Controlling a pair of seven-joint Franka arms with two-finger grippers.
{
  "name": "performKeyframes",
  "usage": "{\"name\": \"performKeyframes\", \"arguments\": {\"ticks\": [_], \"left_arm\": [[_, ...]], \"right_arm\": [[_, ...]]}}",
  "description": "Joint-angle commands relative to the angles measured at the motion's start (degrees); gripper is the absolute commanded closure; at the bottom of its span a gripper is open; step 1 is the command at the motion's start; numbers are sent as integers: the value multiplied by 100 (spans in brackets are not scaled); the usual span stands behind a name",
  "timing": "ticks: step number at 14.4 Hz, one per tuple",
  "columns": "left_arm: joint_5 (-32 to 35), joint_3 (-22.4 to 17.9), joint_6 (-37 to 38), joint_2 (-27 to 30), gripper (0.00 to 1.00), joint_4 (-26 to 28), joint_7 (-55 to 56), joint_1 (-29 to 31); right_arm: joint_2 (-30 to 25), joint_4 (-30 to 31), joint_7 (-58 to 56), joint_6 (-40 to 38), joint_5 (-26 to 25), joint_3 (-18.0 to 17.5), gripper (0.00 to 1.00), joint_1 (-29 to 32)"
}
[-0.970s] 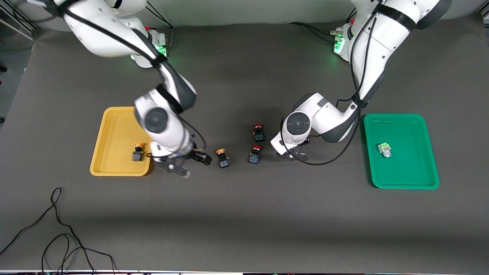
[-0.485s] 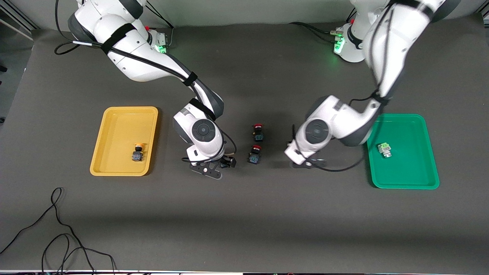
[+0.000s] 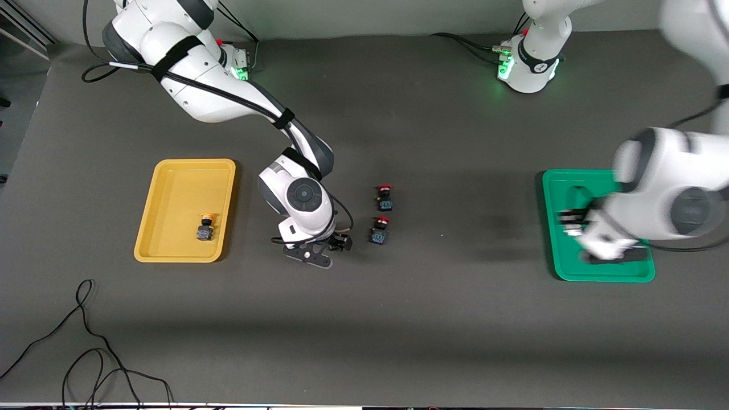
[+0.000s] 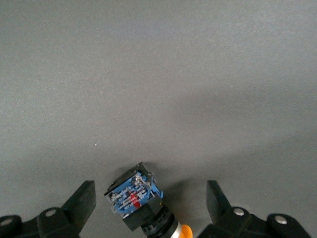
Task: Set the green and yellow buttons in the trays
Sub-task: 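Grasp the orange-base button with the left gripper while the right grasps another yellow button, then place the orange-base button in the green tray with the left gripper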
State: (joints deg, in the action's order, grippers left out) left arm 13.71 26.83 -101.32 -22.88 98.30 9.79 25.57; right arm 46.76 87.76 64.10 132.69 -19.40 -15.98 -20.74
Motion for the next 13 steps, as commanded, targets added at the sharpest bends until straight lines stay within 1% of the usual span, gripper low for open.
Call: {"name": "performKeyframes", "arguments": {"ticks": [1, 2, 3, 4, 5, 6, 7, 8, 9, 10, 11, 13], "left_arm": [[561, 76, -377, -260, 80, 189, -486, 596], [659, 68, -736, -374, 80, 372, -513, 702], [860, 41, -1131, -497, 80, 565, -513, 816], [1018, -2, -1440, -672, 80, 715, -513, 905], [1124, -38, -1686, -787, 79, 830, -505, 966], [1247, -81, -1785, -884, 79, 909, -504, 967], [1344, -108, -1794, -946, 75, 945, -504, 967], [1371, -117, -1777, -1007, 70, 945, -513, 967], [1372, -117, -1725, -1026, 46, 910, -539, 976], [1372, -117, -1672, -1017, 7, 884, -635, 941], [1363, -108, -1515, -965, 0, 831, -706, 949], [1284, -65, -945, -781, 0, 446, -864, 967]], "right_arm": [[96, 83, -169, 283, -230, 60, 1, -88], [96, 162, -518, 327, -466, 60, 1, -88], [96, 232, -1148, 337, -668, 60, 1, -79], [96, 250, -1615, 345, -697, 60, 1, -79], [96, 251, -1733, 389, -714, 60, 0, -79], [96, 251, -1778, 511, -723, 60, 0, -79], [96, 242, -1770, 565, -723, 60, 0, -79], [96, 242, -1770, 574, -723, 60, 6, -79], [87, 242, -1761, 565, -723, 60, 54, -79], [78, 242, -1700, 565, -697, 60, 94, -70], [78, 242, -1708, 574, -697, 60, 100, -61], [44, 216, -1682, 574, -671, 60, 100, -53]]}}
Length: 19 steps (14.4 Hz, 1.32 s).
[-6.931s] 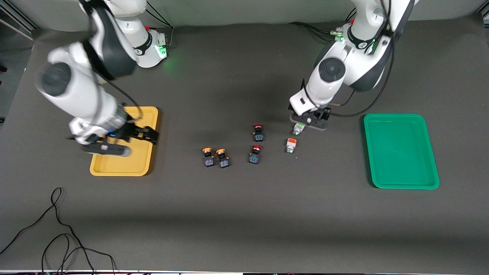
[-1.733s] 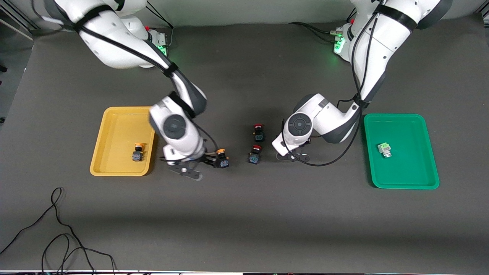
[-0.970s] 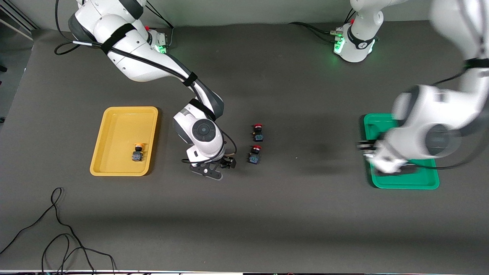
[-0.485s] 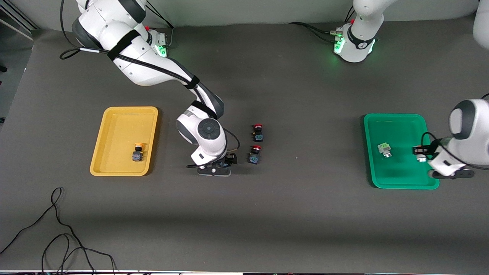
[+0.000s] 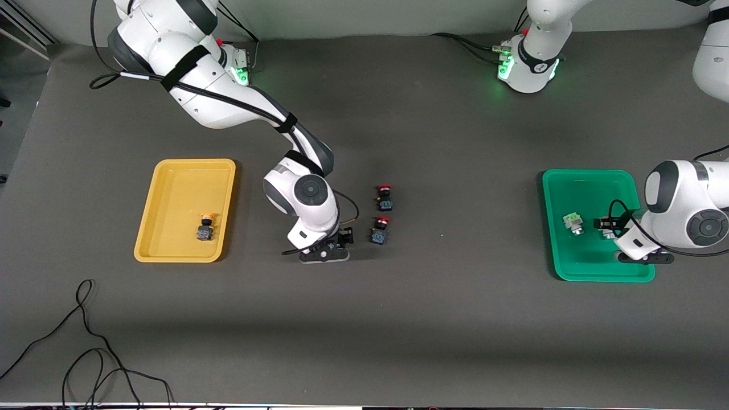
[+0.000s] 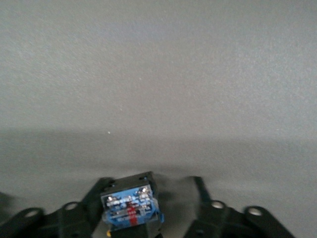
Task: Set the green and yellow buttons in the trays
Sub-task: 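Place the orange-base button in the green tray with the left gripper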
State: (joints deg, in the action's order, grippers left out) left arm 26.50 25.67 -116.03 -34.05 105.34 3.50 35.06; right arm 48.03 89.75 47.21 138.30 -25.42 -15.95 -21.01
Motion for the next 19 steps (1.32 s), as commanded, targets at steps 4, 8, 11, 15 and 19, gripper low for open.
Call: {"name": "performKeyframes", "arguments": {"ticks": [4, 8, 11, 15, 19], "left_arm": [[-845, 333, 2510, 855, 0, -1803, -876, 36], [-1718, 351, 3366, 2022, 0, -2105, -974, -43], [-2025, 473, 3622, 2560, 0, -2053, -965, -184], [-2324, -550, 3534, 3149, 0, -1771, -948, -1558], [-2430, -2247, 3403, 3299, 0, -1675, -904, -3449]], "right_arm": [[-250, -1, 253, -22, 168, 40, 100, 88], [-768, 16, 166, -582, 765, 5, 100, 307], [-1338, 130, -516, -1478, 1301, 5, 100, 675], [-2454, 779, -1931, -2192, 1935, 48, 100, 1519], [-3071, 1263, -3741, -2395, 2198, 855, 100, 1775]]}}
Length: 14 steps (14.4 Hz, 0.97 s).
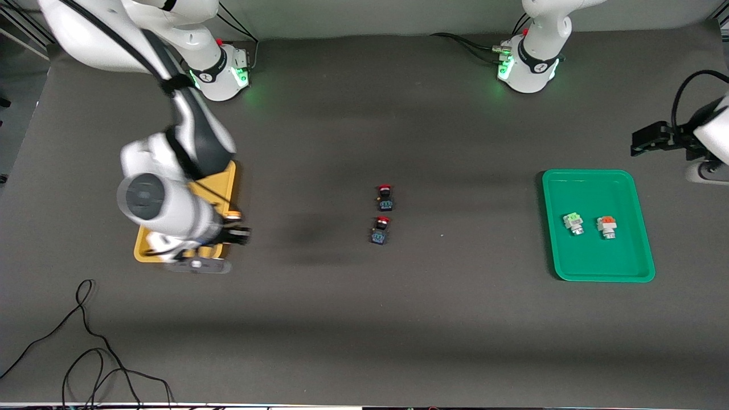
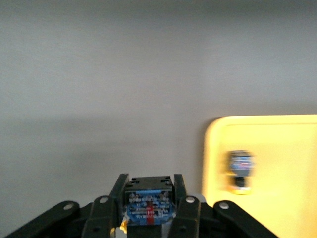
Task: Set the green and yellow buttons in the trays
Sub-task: 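Lower the yellow button into the yellow tray and open the right gripper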
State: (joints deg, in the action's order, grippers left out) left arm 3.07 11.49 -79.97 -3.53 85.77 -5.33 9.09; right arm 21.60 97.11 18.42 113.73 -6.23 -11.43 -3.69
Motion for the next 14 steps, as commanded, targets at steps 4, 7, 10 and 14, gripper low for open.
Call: {"name": "performKeyframes", "arguments": {"ticks": [4, 7, 10, 14], "left_arm": [[-236, -1334, -238, 221, 0, 291, -11, -1393], [-246, -1334, -247, 212, 0, 282, -20, -1393], [-246, -1334, -326, 177, 0, 291, -11, -1401], [-281, -1325, -493, 107, 0, 291, 32, -1445]], "right_arm": [[-587, 914, -2672, 306, 1061, 1518, 100, 70], [-578, 1667, -3457, 1358, 1053, 1924, 100, 70], [-386, 2776, -3582, 3168, 1062, 1978, 100, 79], [45, 3042, -3512, 4016, 1062, 1969, 100, 53]]}}
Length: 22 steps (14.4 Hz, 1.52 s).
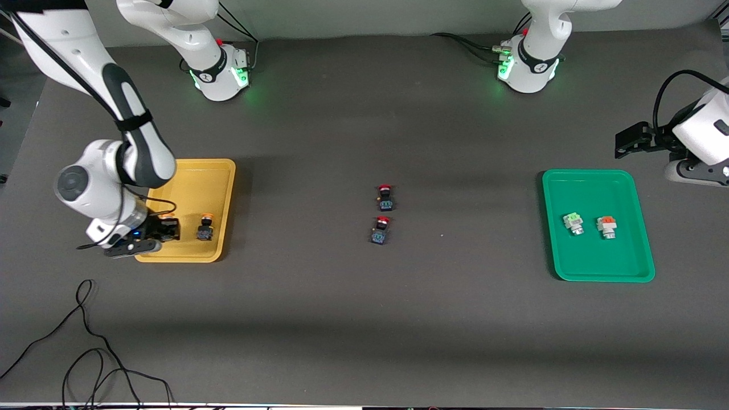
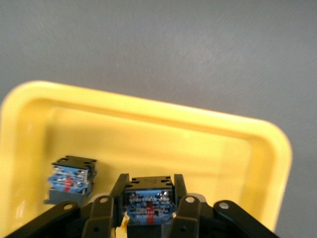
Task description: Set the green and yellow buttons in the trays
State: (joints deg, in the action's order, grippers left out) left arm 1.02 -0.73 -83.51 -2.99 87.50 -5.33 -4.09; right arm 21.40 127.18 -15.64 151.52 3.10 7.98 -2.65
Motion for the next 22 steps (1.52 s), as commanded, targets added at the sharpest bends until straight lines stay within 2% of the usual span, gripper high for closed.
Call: {"name": "performKeyframes", "arguments": {"ticks": [1, 2, 3, 4, 6, 8, 11, 13, 15, 16, 18, 20, 22], "left_arm": [[-75, -112, -105, 53, 0, 127, 32, -127], [-93, -103, -78, 45, 0, 119, 23, -118], [-84, -112, -122, 36, 0, 127, 23, -101], [-84, -103, -122, -16, 0, 101, 6, -92], [-32, -112, -78, -17, 0, 92, -3, -118], [4, -112, -122, -43, 0, 101, -65, -101], [12, -112, -175, -43, 0, 84, -74, -109], [12, -103, -227, -43, 0, 66, -74, -118], [12, -103, -271, -43, 0, 66, -74, -118], [12, -103, -271, -43, 0, 75, -74, -110], [12, -103, -280, -52, 0, 66, -74, -110], [12, -103, -298, -52, 0, 66, -74, -110], [12, -103, -307, -52, 0, 66, -74, -110]], "right_arm": [[136, 35, -106, 307, 129, 28, 100, -52], [145, 35, -132, 299, 129, 28, 100, -52], [128, 35, -149, 264, 129, 28, 38, -52], [58, 35, -124, 194, 129, 28, 0, -61], [-248, -8, -80, -270, 129, 28, 0, -87], [-809, -79, 270, -963, 129, -24, 0, -78], [-1514, -569, 745, -2289, 129, -165, 0, -52], [-1796, -1139, 1167, -3212, 111, -253, 0, -17], [-1876, -2008, 1536, -4222, 41, -280, 0, 18], [-1867, -2526, 1581, -4750, 41, -341, 0, 236], [-1867, -3380, 1582, -5743, 24, -683, 0, 719], [-1928, -3839, 1547, -6160, -492, -693, 0, 879], [-2095, -3963, 1494, -6345, -556, -658, 0, 1099]]}}
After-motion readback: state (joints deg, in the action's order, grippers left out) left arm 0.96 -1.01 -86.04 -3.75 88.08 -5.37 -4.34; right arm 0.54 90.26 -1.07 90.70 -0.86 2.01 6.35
